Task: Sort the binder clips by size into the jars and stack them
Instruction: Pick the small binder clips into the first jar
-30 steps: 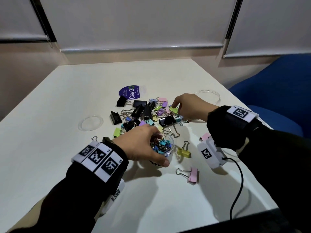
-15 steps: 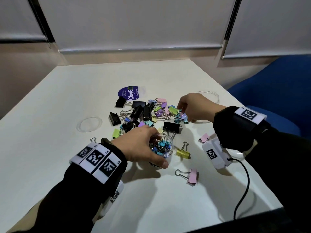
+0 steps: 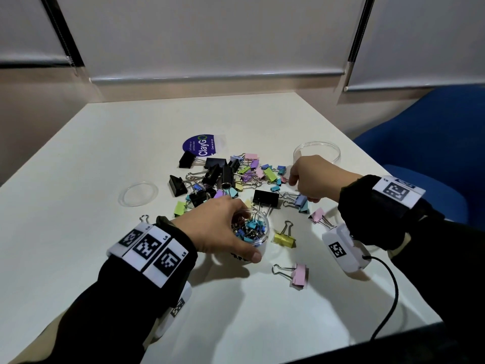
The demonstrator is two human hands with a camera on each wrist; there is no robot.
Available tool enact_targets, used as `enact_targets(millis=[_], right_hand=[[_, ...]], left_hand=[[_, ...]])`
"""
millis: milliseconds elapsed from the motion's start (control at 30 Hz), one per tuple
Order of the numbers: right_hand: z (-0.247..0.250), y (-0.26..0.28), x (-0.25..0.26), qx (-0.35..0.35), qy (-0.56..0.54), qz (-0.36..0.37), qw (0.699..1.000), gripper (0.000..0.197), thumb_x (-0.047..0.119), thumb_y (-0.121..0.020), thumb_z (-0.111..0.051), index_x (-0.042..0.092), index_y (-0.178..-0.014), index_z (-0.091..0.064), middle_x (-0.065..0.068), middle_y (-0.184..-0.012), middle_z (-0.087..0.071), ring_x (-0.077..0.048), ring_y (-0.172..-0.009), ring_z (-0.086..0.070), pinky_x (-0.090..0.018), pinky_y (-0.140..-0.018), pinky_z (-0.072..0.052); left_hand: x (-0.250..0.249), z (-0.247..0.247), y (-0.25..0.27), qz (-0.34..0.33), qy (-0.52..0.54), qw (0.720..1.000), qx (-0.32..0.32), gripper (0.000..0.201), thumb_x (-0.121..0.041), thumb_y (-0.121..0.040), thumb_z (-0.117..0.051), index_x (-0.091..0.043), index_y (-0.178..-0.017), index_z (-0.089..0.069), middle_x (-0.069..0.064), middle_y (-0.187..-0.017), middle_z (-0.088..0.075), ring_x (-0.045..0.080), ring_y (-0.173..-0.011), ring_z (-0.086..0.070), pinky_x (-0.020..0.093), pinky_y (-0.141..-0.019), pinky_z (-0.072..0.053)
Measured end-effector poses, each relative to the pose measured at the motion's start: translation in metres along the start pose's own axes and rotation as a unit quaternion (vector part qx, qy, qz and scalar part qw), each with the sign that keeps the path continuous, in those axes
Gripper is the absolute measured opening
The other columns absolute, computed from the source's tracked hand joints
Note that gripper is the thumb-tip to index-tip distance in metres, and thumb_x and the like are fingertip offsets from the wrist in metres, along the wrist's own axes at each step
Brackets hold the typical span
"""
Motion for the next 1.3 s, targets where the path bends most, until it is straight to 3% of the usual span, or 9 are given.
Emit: enact_targets(millis=[100, 267, 433, 533, 700, 967, 1033, 1133, 1300], right_hand=[[-0.002, 0.001, -0.004, -0.001, -0.001, -0.001, 1.000, 0.026, -0.006, -0.084, -0.046, -0.007, -0.095, -0.069, -0.023, -0.086, -0.071, -0.034, -0.069, -0.070, -0.038, -0.064, -0.059], [0.003, -0.005, 0.012, -0.032, 0.010, 0.044, 0.998, 0.030, -0.005, -0.085, -0.046, -0.005, -0.103, -0.069, -0.024, -0.101, -0.069, -0.036, -0.084, -0.067, -0.034, -0.063, -0.051], [-0.008, -0.017, 0.029, -0.019, 0.016, 0.073, 0.997, 0.037, -0.004, -0.085, -0.050, 0.007, -0.116, -0.067, -0.011, -0.117, -0.066, -0.026, -0.106, -0.060, -0.026, -0.074, -0.045], [-0.017, -0.024, 0.029, -0.015, 0.026, 0.072, 0.997, 0.032, -0.007, -0.078, -0.050, -0.002, -0.103, -0.069, -0.021, -0.104, -0.069, -0.034, -0.097, -0.065, -0.037, -0.073, -0.054], [-0.017, -0.024, 0.026, -0.010, 0.022, 0.053, 0.998, 0.023, -0.008, -0.076, -0.049, -0.009, -0.087, -0.068, -0.028, -0.089, -0.068, -0.028, -0.070, -0.056, -0.028, -0.058, -0.039], [-0.019, -0.023, 0.021, 0.010, -0.026, 0.025, 0.999, 0.023, -0.005, -0.072, -0.056, -0.002, -0.092, -0.067, -0.018, -0.090, -0.069, -0.027, -0.072, -0.061, -0.026, -0.050, -0.046], [-0.016, -0.023, 0.021, -0.003, -0.088, 0.011, 0.996, 0.024, -0.005, -0.078, -0.047, -0.002, -0.095, -0.064, -0.019, -0.092, -0.066, -0.028, -0.069, -0.063, -0.032, -0.053, -0.055], [-0.006, -0.024, 0.018, -0.035, -0.145, -0.005, 0.989, 0.029, -0.006, -0.084, -0.040, -0.005, -0.096, -0.066, -0.020, -0.095, -0.066, -0.033, -0.080, -0.067, -0.030, -0.056, -0.053], [0.002, -0.032, 0.016, -0.082, -0.143, 0.009, 0.986, 0.027, -0.003, -0.079, -0.047, -0.015, -0.093, -0.067, -0.029, -0.101, -0.067, -0.042, -0.103, -0.060, -0.041, -0.083, -0.051]], left_hand=[[0.000, 0.000, 0.000, 0.001, 0.001, 1.000, 0.001, 0.087, -0.059, -0.054, -0.085, -0.025, -0.127, -0.052, -0.009, -0.122, -0.054, 0.007, -0.108, -0.054, 0.023, -0.095, -0.045], [-0.002, 0.000, 0.001, 0.000, 0.002, 1.000, 0.002, 0.086, -0.057, -0.054, -0.086, -0.025, -0.126, -0.053, -0.009, -0.121, -0.055, 0.007, -0.107, -0.054, 0.024, -0.095, -0.046], [-0.003, 0.000, 0.002, 0.001, 0.005, 1.000, -0.002, 0.085, -0.057, -0.054, -0.086, -0.024, -0.125, -0.054, -0.009, -0.119, -0.056, 0.006, -0.104, -0.056, 0.023, -0.094, -0.046], [-0.002, 0.000, 0.001, 0.001, 0.003, 1.000, -0.001, 0.086, -0.057, -0.053, -0.086, -0.023, -0.125, -0.054, -0.008, -0.119, -0.055, 0.007, -0.105, -0.055, 0.024, -0.095, -0.046], [-0.001, 0.001, 0.001, -0.001, 0.001, 1.000, 0.001, 0.085, -0.058, -0.053, -0.086, -0.024, -0.124, -0.054, -0.008, -0.119, -0.055, 0.008, -0.106, -0.055, 0.026, -0.096, -0.046], [0.002, 0.001, 0.000, -0.001, 0.002, 1.000, -0.001, 0.084, -0.059, -0.052, -0.085, -0.024, -0.123, -0.055, -0.010, -0.116, -0.057, 0.006, -0.101, -0.055, 0.019, -0.088, -0.044], [0.002, 0.001, 0.000, 0.000, 0.002, 1.000, -0.001, 0.085, -0.059, -0.052, -0.085, -0.024, -0.123, -0.055, -0.010, -0.117, -0.057, 0.007, -0.103, -0.055, 0.021, -0.090, -0.045], [0.001, 0.001, 0.000, 0.000, 0.003, 1.000, -0.002, 0.085, -0.059, -0.052, -0.085, -0.024, -0.123, -0.055, -0.010, -0.117, -0.056, 0.007, -0.103, -0.055, 0.022, -0.092, -0.045], [0.001, 0.002, 0.002, 0.000, 0.002, 1.000, -0.003, 0.084, -0.058, -0.053, -0.085, -0.025, -0.123, -0.054, -0.010, -0.117, -0.055, 0.006, -0.103, -0.054, 0.021, -0.091, -0.045]])
Point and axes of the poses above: each hand's wrist, its own y-axis away from the middle knuckle, its own z-axis out of the back of the hand, x = y × z, the point moved 3 cm from there along -y, towards the middle knuckle
